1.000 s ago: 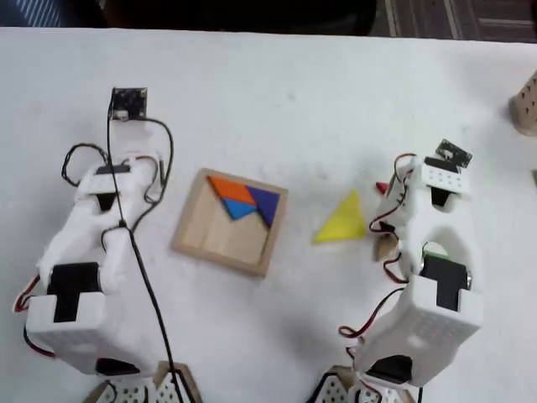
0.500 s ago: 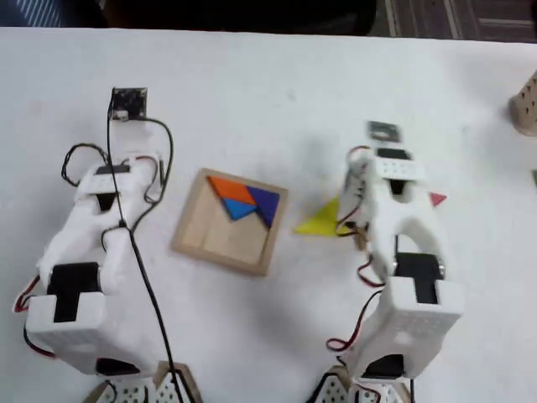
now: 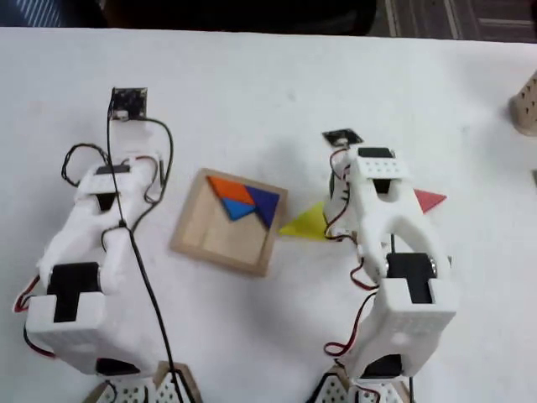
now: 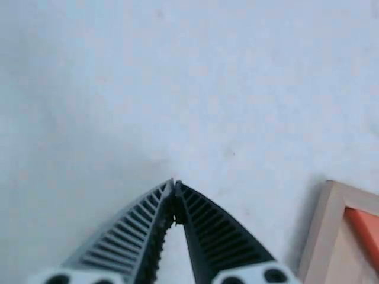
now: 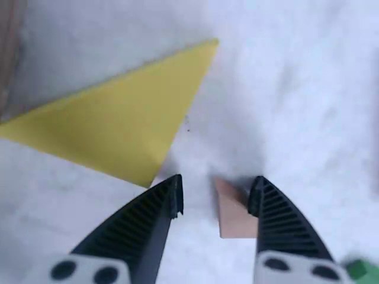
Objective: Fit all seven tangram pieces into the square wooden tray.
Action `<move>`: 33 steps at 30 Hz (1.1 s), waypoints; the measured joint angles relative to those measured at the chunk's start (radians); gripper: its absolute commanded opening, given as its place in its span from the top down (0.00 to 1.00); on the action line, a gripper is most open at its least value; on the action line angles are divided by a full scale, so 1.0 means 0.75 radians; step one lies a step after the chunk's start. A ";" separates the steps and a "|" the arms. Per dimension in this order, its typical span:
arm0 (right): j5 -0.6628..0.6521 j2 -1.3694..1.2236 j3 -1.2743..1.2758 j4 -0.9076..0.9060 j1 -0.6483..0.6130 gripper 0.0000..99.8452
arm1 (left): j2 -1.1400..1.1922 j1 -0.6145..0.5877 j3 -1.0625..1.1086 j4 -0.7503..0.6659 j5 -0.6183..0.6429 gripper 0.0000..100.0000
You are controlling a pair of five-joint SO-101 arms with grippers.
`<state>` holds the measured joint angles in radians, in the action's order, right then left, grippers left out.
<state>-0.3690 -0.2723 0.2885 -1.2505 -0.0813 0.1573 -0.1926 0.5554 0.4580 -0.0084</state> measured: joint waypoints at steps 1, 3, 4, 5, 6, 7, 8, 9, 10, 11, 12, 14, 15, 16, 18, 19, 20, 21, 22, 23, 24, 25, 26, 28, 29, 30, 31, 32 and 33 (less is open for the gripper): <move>-0.084 0.014 0.010 -0.004 0.010 0.82 | 0.002 0.000 0.000 0.000 0.000 0.98; -0.243 0.057 0.045 -0.006 0.033 0.82 | 0.002 0.000 0.000 0.000 0.000 0.98; -0.311 0.086 0.070 -0.006 0.041 0.82 | 0.002 0.000 0.000 0.000 0.000 0.98; -0.366 0.117 0.096 -0.008 0.049 0.82 | 0.002 0.000 0.000 0.000 0.000 0.98; -0.411 0.147 0.123 -0.010 0.053 0.82 | 0.002 0.000 0.000 0.000 0.000 0.98; -0.448 0.182 0.158 -0.006 0.061 0.82 | 0.002 0.000 0.000 0.000 0.000 0.98; -0.479 0.217 0.196 0.008 0.068 0.82 | 0.002 0.000 0.000 0.000 0.000 0.98; -0.511 0.248 0.239 0.033 0.076 0.82 | 0.002 0.000 0.000 0.000 0.000 0.98; -0.542 0.276 0.284 0.065 0.080 0.82 | 0.002 0.000 0.000 0.000 0.000 0.98; -0.569 0.299 0.329 0.098 0.080 0.82 | 0.002 0.000 0.000 0.000 0.000 0.98; -0.591 0.317 0.376 0.141 0.078 0.82 | 0.002 0.000 0.000 0.000 0.000 0.98; -0.626 0.331 0.452 0.196 0.074 0.82 | 0.002 0.000 0.000 0.000 0.000 0.98; -0.638 0.342 0.471 0.213 0.078 0.82 | 0.002 0.000 0.000 0.000 0.000 0.98; -0.646 0.348 0.483 0.231 0.088 0.82 | 0.002 0.000 0.000 0.000 0.000 0.98; -0.655 0.352 0.485 0.252 0.106 0.82 | 0.002 0.000 0.000 0.000 0.000 0.98; -0.659 0.352 0.487 0.260 0.115 0.82 | 0.002 0.000 0.000 0.000 0.000 0.98; -0.661 0.352 0.489 0.268 0.121 0.82 | 0.002 0.000 0.000 0.000 0.000 0.98; -0.661 0.352 0.489 0.274 0.129 0.82 | 0.002 0.000 0.000 0.000 0.000 0.98; -0.661 0.352 0.489 0.276 0.135 0.82 | 0.002 0.000 0.000 0.000 0.000 0.98; -0.661 0.354 0.489 0.278 0.139 0.82 | 0.002 0.000 0.000 0.000 0.000 0.98; -0.661 0.354 0.489 0.278 0.139 0.82 | 0.002 0.000 0.000 0.000 0.000 0.98; -0.661 0.354 0.489 0.278 0.139 0.82 | 0.002 0.000 0.000 0.000 0.000 0.98; -0.669 0.354 0.489 0.278 0.139 0.82 | 0.002 0.000 0.000 0.000 0.000 0.98; -0.694 0.360 0.489 0.274 0.139 0.80 | 0.002 0.000 0.000 0.000 0.000 0.98; -0.702 0.360 0.489 0.264 0.139 0.78 | 0.002 0.000 0.000 0.000 0.000 0.98; -0.706 0.360 0.489 0.250 0.139 0.75 | 0.002 0.000 0.000 0.000 0.000 0.98; -0.714 0.360 0.489 0.231 0.135 0.73 | 0.002 0.000 0.000 0.000 0.000 0.98; -0.716 0.360 0.489 0.211 0.131 0.71 | 0.002 0.000 0.000 0.000 0.000 0.98; -0.716 0.360 0.489 0.192 0.127 0.70 | 0.002 0.000 0.000 0.000 0.000 0.98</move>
<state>-0.9060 -0.0023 0.6552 -1.1063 0.0138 0.1588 -0.1926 0.5554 0.4580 -0.0084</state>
